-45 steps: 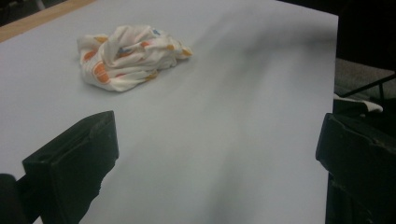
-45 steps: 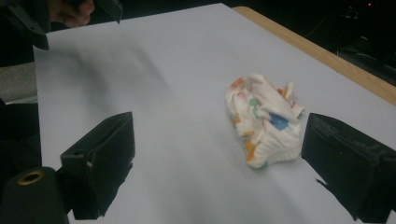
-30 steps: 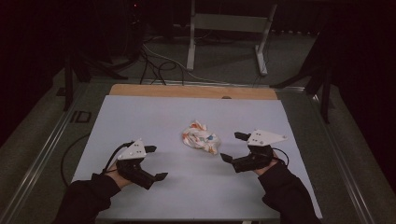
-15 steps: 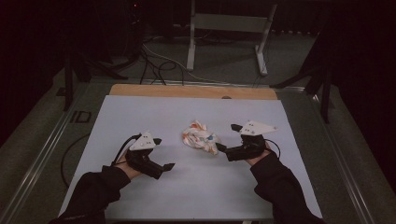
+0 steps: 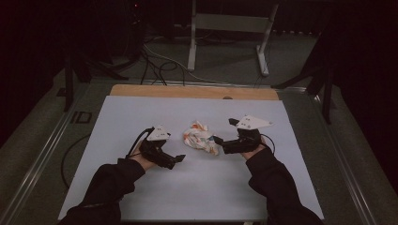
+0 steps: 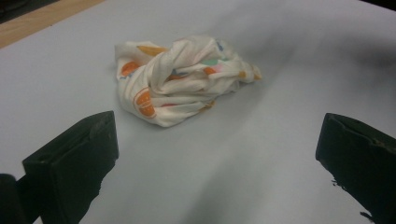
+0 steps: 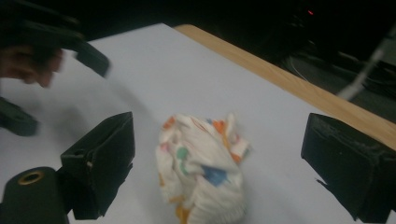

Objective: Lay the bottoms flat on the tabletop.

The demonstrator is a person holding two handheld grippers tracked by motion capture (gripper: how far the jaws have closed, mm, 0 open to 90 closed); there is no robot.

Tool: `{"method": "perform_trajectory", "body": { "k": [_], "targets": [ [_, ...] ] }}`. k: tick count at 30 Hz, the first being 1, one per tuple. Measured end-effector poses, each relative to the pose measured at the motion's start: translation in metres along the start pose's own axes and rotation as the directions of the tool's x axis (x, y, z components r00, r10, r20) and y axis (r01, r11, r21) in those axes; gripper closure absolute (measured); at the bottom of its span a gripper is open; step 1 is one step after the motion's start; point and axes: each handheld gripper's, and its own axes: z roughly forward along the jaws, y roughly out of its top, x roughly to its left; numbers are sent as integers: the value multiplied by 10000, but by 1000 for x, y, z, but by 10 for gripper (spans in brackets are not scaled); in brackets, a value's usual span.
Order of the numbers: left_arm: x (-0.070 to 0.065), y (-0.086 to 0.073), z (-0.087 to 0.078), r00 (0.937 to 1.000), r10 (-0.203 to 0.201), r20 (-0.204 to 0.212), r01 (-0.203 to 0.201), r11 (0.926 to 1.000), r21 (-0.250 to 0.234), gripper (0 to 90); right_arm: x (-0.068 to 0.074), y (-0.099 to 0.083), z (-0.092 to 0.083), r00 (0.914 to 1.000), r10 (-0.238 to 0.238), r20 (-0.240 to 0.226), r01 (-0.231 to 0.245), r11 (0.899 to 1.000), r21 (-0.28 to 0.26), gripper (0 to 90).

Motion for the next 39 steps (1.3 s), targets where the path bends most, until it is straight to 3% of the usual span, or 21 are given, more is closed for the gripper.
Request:
{"method": "perform_trajectory", "body": {
  "k": [3,5,8,14,19,24,27,30,32,35,37,39],
  "targets": [
    [3,-1,9,9997,-77,-247,82,9998,200,0,0,-2,5,9994,-19,-340,16,10000,-96,126],
    [7,-3,15,9987,-241,-446,251,9994,234,1,1,-4,10,9996,-3,-290,8,9999,147,129],
    [13,-5,25,9947,-248,-999,275,9993,252,1,2,-8,17,9979,397,-518,-381,9988,318,132],
    [23,-6,46,9915,-724,-1082,806,9940,734,3,2,-16,33,9960,736,-501,-706,9957,594,143],
    [25,-4,62,9920,-584,-1120,717,9903,1187,42,4,-22,43,9957,873,-297,-838,9912,1029,280],
    [30,-3,73,9878,-853,-1299,1006,9882,1157,186,7,-27,58,9964,830,-186,-798,9876,1355,389],
    [35,-3,78,9863,-780,-1455,963,9877,1232,283,11,-29,68,9972,750,46,-747,9832,1664,439],
    [39,-4,81,9845,-952,-1476,1147,9849,1297,381,11,-35,75,9953,905,344,-955,9759,1960,521],
    [41,-4,84,9860,-900,-1401,1107,9829,1473,420,13,-39,79,9965,725,421,-802,9704,2276,560],
    [43,-4,87,9876,-982,-1225,1163,9818,1501,527,14,-43,82,9977,514,443,-614,9621,2657,689],
    [43,-3,88,9899,-971,-1032,1116,9831,1452,618,13,-44,82,9983,383,439,-491,9586,2805,796],
    [43,-2,89,9906,-955,-981,1094,9829,1481,735,13,-43,80,9981,245,560,-394,9583,2831,840]
  ]
}}
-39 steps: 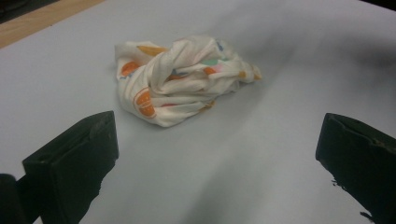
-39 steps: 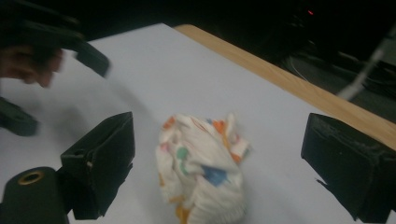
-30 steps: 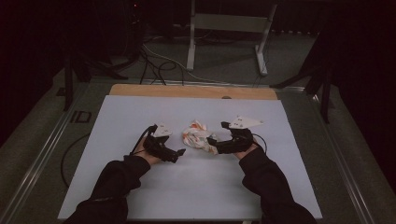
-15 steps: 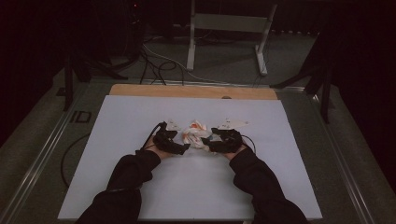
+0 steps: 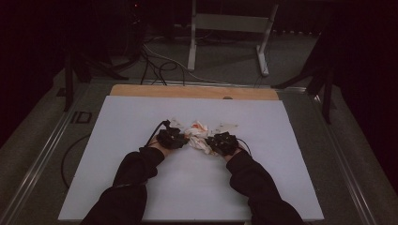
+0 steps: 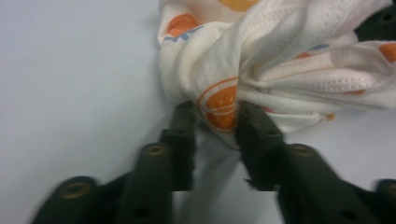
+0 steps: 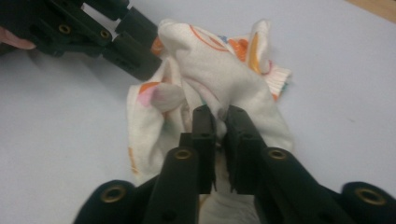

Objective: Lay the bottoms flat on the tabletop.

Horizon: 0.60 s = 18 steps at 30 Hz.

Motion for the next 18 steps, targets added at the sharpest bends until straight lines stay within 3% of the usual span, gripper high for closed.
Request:
{"method": "perform_trajectory", "body": {
  "k": [2,4,11,18],
  "targets": [
    [0,2,-2,10000,-37,9,37,9999,-117,854,-2,0,-2,10000,27,51,-27,10000,-42,850],
    [-1,4,-5,10000,-26,4,26,9997,-241,885,-3,1,-6,9998,125,143,-123,9998,-175,853],
    [-3,11,-21,9999,98,-57,-101,9983,-576,892,-9,4,-18,9990,137,421,-114,9985,-535,853],
    [-6,22,-52,9980,570,-275,-589,9957,-719,892,-19,15,-41,9974,235,680,-162,9942,-1062,856]
  ]
}}
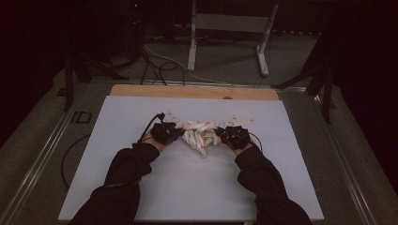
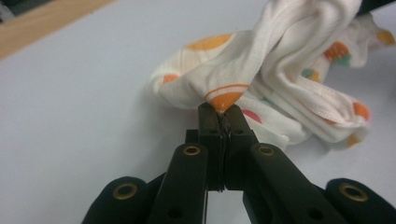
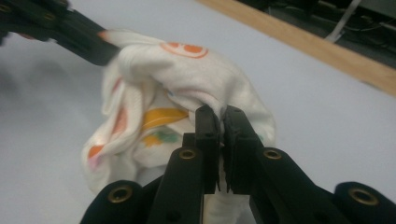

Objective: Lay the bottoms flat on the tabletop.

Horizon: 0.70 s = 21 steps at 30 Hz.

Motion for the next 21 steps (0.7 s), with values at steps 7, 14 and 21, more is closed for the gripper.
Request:
{"method": "perform_trajectory", "body": {
  "k": [7,14,21],
  "targets": [
    [4,5,-30,9992,303,-245,-305,9995,-71,892,-16,3,-20,9994,270,214,-264,9991,-320,858],
    [-9,-2,-48,9974,679,256,-682,9976,97,891,-18,2,-29,9998,124,155,-118,9992,-386,857],
    [-31,-30,-43,9906,1076,848,-1134,9913,669,891,-5,-20,-24,9993,-149,-341,154,9998,134,856]
  ]
}}
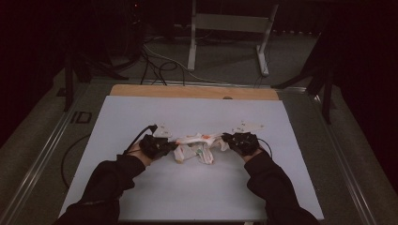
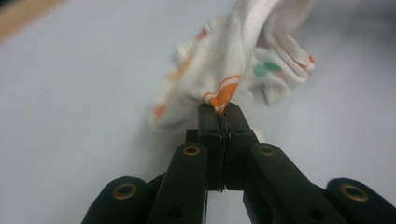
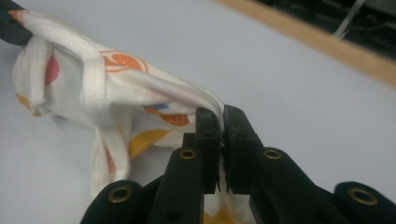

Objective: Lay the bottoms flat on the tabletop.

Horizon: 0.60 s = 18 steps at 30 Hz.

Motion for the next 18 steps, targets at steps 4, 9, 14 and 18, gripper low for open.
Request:
{"method": "perform_trajectory", "body": {
  "k": [4,9,14,18],
  "targets": [
    [-20,-16,7,9985,280,476,-293,9992,274,889,8,-17,1,9991,-282,-301,297,9982,525,852],
    [-33,-24,10,9957,324,862,-354,9988,336,889,12,-32,-3,9965,-241,-803,319,9948,970,837],
    [-61,-34,11,9850,605,1615,-682,9968,426,888,18,-40,-12,9937,-372,-1058,511,9899,1319,765],
    [-76,-37,10,9730,764,2179,-895,9947,510,883,20,-43,-16,9952,-449,-866,582,9857,1580,672]
  ]
}}
